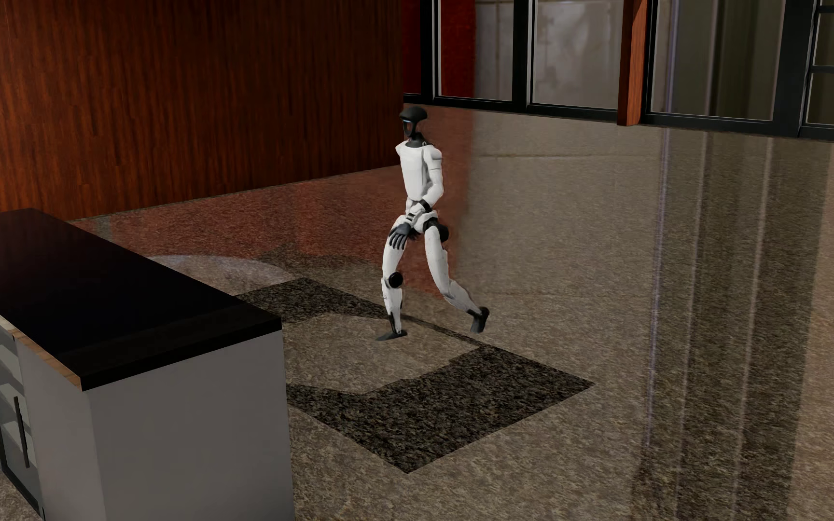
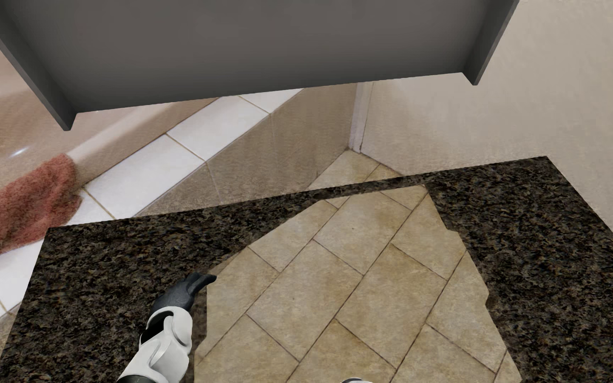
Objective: Move towards the counter
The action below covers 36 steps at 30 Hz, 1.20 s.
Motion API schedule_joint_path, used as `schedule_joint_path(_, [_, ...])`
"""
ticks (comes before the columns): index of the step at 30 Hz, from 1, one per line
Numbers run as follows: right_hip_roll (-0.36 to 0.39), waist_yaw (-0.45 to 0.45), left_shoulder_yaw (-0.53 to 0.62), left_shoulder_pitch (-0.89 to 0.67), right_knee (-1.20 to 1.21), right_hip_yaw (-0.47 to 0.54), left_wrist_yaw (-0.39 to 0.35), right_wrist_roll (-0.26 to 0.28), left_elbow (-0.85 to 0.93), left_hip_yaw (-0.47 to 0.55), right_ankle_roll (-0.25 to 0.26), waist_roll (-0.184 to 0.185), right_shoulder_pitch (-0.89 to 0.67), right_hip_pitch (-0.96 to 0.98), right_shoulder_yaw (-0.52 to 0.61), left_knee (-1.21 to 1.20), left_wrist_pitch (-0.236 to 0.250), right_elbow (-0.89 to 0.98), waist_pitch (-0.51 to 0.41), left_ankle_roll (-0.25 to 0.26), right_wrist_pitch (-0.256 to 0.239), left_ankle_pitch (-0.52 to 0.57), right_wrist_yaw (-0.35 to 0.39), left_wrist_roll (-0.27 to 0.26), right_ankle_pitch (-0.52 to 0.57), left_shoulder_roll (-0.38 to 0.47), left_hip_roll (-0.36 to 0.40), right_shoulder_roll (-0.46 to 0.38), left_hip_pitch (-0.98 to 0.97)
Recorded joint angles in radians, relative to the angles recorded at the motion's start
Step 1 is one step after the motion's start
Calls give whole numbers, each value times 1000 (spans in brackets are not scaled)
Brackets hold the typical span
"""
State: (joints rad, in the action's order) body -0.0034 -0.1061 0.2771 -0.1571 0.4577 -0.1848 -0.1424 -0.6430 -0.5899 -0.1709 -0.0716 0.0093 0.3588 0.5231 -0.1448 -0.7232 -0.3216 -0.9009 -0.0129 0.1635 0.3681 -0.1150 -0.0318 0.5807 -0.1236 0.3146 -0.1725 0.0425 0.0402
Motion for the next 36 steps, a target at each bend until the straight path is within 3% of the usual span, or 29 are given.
schedule_joint_path(1, [4,5,-12,19,8,-14,-15,-39,-10,57,4,9,-10,-43,25,-165,-9,-27,-5,-21,-4,111,-70,-26,-46,-34,-16,2,-76])
schedule_joint_path(2, [14,10,27,19,-8,-38,3,-55,-32,99,2,17,-9,-96,26,-327,-18,-19,-10,-29,-36,159,-116,-19,-77,-45,-52,13,-167])
schedule_joint_path(3, [31,17,88,18,-34,-60,56,-37,-54,133,-4,28,-9,-153,-12,-458,-15,10,-16,-32,-72,128,-118,1,-102,-45,-86,27,-253])
schedule_joint_path(5, [58,39,166,65,-68,-63,145,-21,-84,154,2,51,-47,-251,-82,-615,9,65,-24,-95,-108,84,-10,43,-151,-54,-116,24,-420])
schedule_joint_path(7, [73,67,133,164,-63,-35,158,-100,-123,116,15,64,-122,-304,-63,-604,-9,95,-24,-140,-112,30,106,25,-205,-92,-112,-19,-568])
schedule_joint_path(9, [81,96,60,265,-43,5,149,-101,-184,55,26,69,-207,-339,-56,-430,-52,122,-18,-167,-143,-13,117,-21,-267,-122,-70,-60,-673])
schedule_joint_path(11, [90,118,5,342,-42,46,141,-92,-261,29,39,68,-282,-383,-34,-101,-93,149,-6,-158,-198,10,91,-64,-330,-133,4,-105,-716])
schedule_joint_path(13, [90,132,17,413,-79,86,181,-102,-317,40,62,65,-344,-446,10,356,-109,187,14,-67,-231,115,86,-51,-373,-125,74,-149,-670])
schedule_joint_path(14, [82,138,13,450,-92,107,202,-102,-329,44,77,61,-363,-480,29,479,-117,208,23,-94,-242,174,93,-49,-382,-128,90,-167,-637])
schedule_joint_path(15, [64,142,-1,483,-68,131,208,-91,-336,23,92,56,-374,-501,38,444,-121,233,29,-243,-251,223,103,-56,-389,-139,100,-182,-626])
schedule_joint_path(16, [35,146,-14,497,11,147,199,-67,-347,-1,110,44,-368,-498,27,393,-121,263,29,-276,-255,177,115,-62,-362,-156,113,-190,-612])
schedule_joint_path(17, [7,151,-18,488,146,154,185,-29,-371,-10,127,29,-342,-464,-11,334,-131,287,23,-263,-256,114,153,-59,-285,-167,127,-174,-597])
schedule_joint_path(19, [-16,155,24,451,472,212,233,26,-380,-39,255,11,-287,-339,-44,226,-132,283,14,-260,-237,-3,198,-13,-22,-169,127,-126,-558])
schedule_joint_path(21, [-53,152,39,416,772,254,249,-41,-316,-90,272,-7,-269,-191,71,182,-91,245,6,-263,-219,-97,79,15,78,-164,128,-162,-478])
schedule_joint_path(22, [-96,145,15,388,868,243,191,-99,-286,-106,228,-20,-255,-123,126,166,-73,230,1,-258,-225,-137,1,4,64,-166,135,-186,-435])
schedule_joint_path(23, [-142,134,-3,341,914,216,117,-117,-276,-111,179,-33,-226,-60,122,157,-68,225,-3,-251,-222,-172,-25,-9,54,-169,145,-179,-394])
schedule_joint_path(24, [-179,120,0,281,905,176,66,-102,-292,-108,141,-44,-183,-10,83,162,-63,219,-4,-245,-206,-198,-4,-3,25,-164,158,-151,-353])
schedule_joint_path(27, [-205,75,84,77,629,31,99,-24,-305,-77,109,-68,-75,76,-29,221,-61,165,3,-225,-158,-254,68,56,-111,-141,199,-97,-223])
schedule_joint_path(28, [-198,63,104,21,462,-30,109,-30,-279,-62,91,-71,-48,79,-32,240,-35,141,8,-217,-143,-280,55,63,-104,-129,205,-100,-187])
schedule_joint_path(29, [-178,53,124,-29,263,-77,104,-45,-247,-44,108,-73,-22,72,-27,262,-6,119,15,-209,-127,-301,33,68,-65,-116,210,-106,-152])
schedule_joint_path(30, [-166,46,137,-69,54,-138,88,-58,-212,-28,89,-73,5,44,-22,291,23,100,22,-200,-119,-318,14,67,10,-106,209,-107,-114])
schedule_joint_path(31, [-180,44,148,-100,-86,-268,68,-62,-180,-15,27,-74,29,-5,-29,314,43,80,30,-189,-108,-332,9,66,83,-93,204,-95,-78])
schedule_joint_path(32, [-176,39,156,-118,-90,-304,57,-60,-151,3,-78,-71,52,-39,-43,304,58,54,34,-177,-91,-350,7,64,53,-86,194,-80,-51])
schedule_joint_path(33, [-177,34,135,-117,-42,-310,37,-59,-123,14,-107,-65,58,-57,-53,251,58,23,33,-161,-78,-341,0,47,3,-87,176,-65,-38])
schedule_joint_path(34, [-176,30,88,-89,9,-306,2,-75,-92,11,-96,-56,46,-72,-53,175,52,-20,27,-153,-51,-303,-17,18,-39,-101,155,-67,-39])
schedule_joint_path(36, [-176,26,11,-8,50,-319,-55,-109,-69,29,-72,-42,14,-121,-44,-29,34,-27,18,-138,-45,-93,-38,-37,-101,-162,118,-50,-108])
